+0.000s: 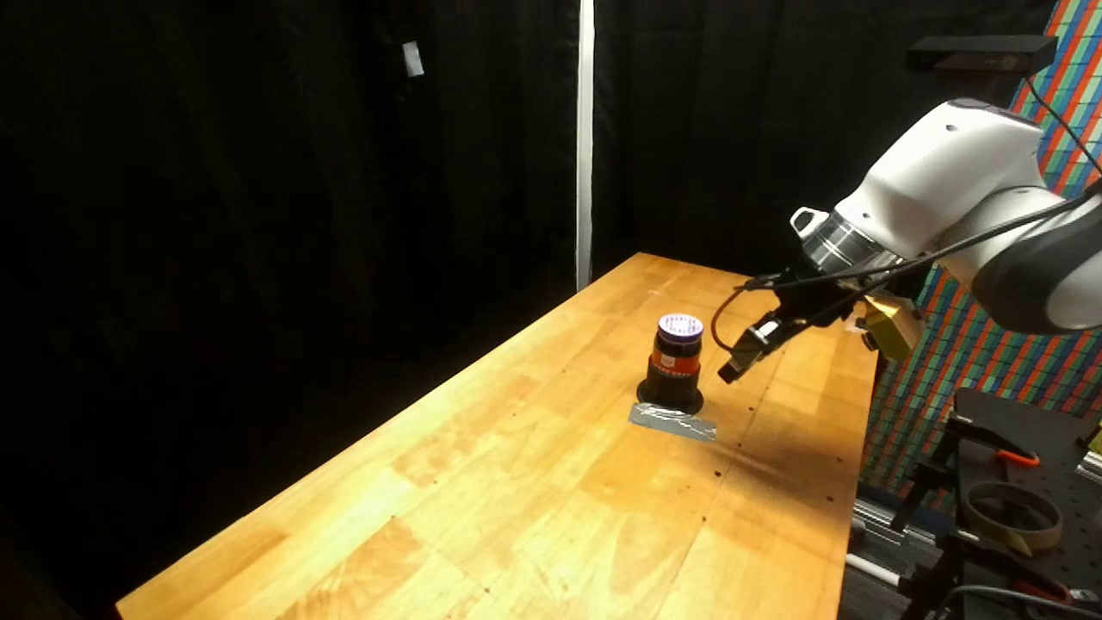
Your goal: Put the rubber band around the brown cup
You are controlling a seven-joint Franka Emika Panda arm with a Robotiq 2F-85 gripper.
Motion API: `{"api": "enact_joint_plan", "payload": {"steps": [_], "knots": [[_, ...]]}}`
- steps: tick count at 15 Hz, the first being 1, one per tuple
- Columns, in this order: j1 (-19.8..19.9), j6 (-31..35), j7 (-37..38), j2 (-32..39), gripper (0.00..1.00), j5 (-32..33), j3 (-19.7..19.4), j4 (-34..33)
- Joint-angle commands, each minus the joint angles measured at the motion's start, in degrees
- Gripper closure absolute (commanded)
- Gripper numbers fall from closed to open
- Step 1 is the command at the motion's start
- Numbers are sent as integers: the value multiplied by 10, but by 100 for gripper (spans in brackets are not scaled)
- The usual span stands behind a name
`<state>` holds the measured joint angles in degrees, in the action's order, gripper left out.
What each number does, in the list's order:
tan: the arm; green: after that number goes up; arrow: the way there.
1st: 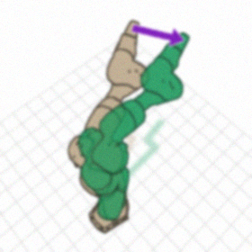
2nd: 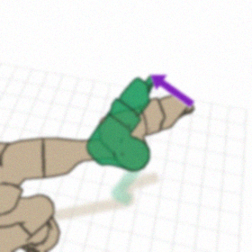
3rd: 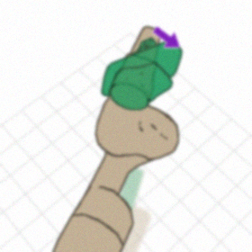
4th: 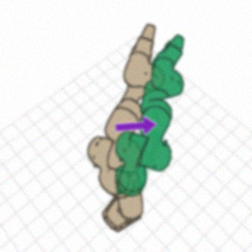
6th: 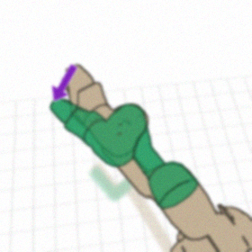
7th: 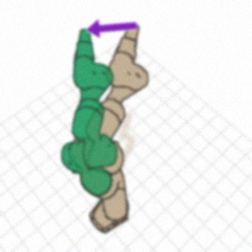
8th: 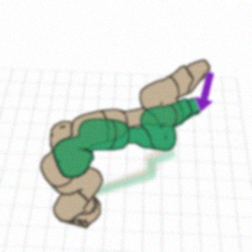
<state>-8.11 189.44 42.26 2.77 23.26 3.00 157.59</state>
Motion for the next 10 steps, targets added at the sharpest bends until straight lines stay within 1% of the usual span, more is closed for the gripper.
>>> {"api": "enact_joint_plan", "payload": {"steps": [1, 2, 3, 4, 5, 7, 8, 9, 10], "knots": [[-21, -122, 76, -37, 49, -12, 95, -1], [-36, -147, 43, -36, 40, -76, 123, -1], [-66, -171, 16, -35, 33, -132, 130, -2], [-81, -206, 10, -32, 24, -174, 150, -15], [-83, -253, -17, -35, 17, -227, 179, -34], [-102, -347, -71, -44, 2, -325, 201, -70], [-109, -392, -107, -64, 0, -374, 204, -77], [-119, -437, -117, -63, 0, -401, 196, -88], [-116, -372, -77, -42, 0, -352, 195, -70]]}}
